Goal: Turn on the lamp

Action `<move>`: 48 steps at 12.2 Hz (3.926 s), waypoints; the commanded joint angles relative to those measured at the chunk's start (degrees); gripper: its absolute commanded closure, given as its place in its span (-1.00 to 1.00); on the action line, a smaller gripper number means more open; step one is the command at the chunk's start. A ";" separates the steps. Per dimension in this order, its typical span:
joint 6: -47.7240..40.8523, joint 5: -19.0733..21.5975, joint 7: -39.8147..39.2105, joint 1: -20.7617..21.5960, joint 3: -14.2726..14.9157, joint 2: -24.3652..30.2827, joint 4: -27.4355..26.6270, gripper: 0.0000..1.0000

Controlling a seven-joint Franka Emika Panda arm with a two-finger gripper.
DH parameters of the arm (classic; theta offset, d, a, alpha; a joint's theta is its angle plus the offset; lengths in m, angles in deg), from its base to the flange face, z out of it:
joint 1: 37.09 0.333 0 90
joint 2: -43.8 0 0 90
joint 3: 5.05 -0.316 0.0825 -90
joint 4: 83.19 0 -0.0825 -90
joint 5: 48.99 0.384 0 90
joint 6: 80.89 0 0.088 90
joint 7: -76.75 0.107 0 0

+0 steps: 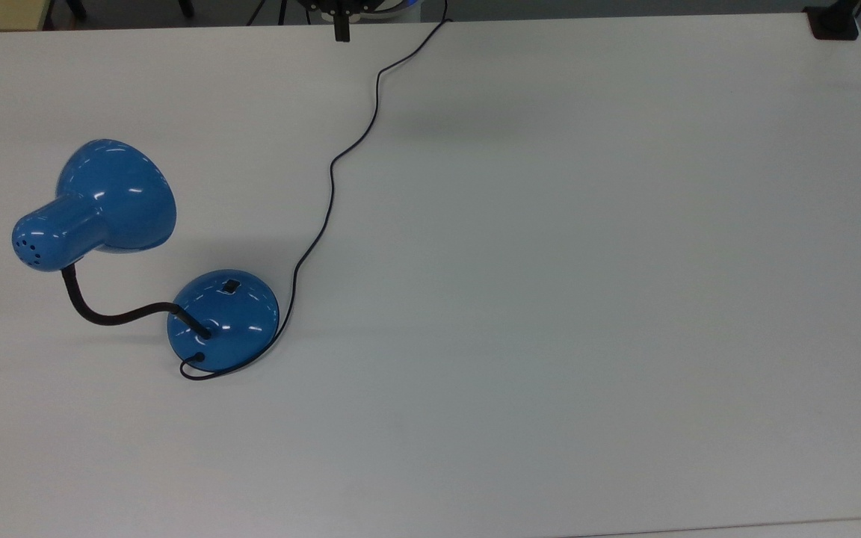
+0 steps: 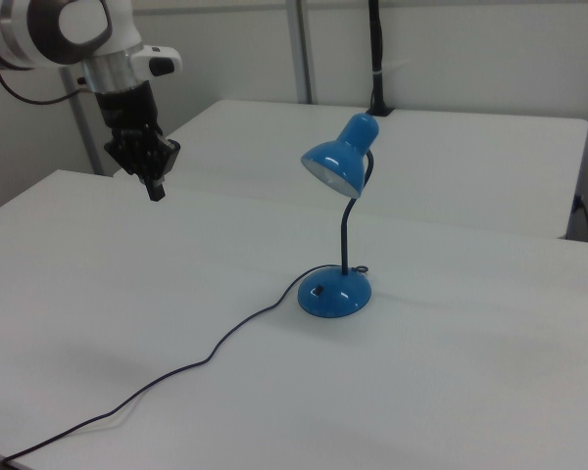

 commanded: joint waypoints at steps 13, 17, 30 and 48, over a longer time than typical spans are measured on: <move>50.13 -0.31 17.64 -11.71 0.18 -13.99 -18.17 1.00; 61.46 -1.81 17.82 -13.82 0.18 -19.36 -17.99 1.00; 69.49 -6.82 17.21 -14.70 0.09 -25.61 -14.83 1.00; 37.90 -7.70 16.34 -12.61 -8.78 -11.47 -16.16 0.91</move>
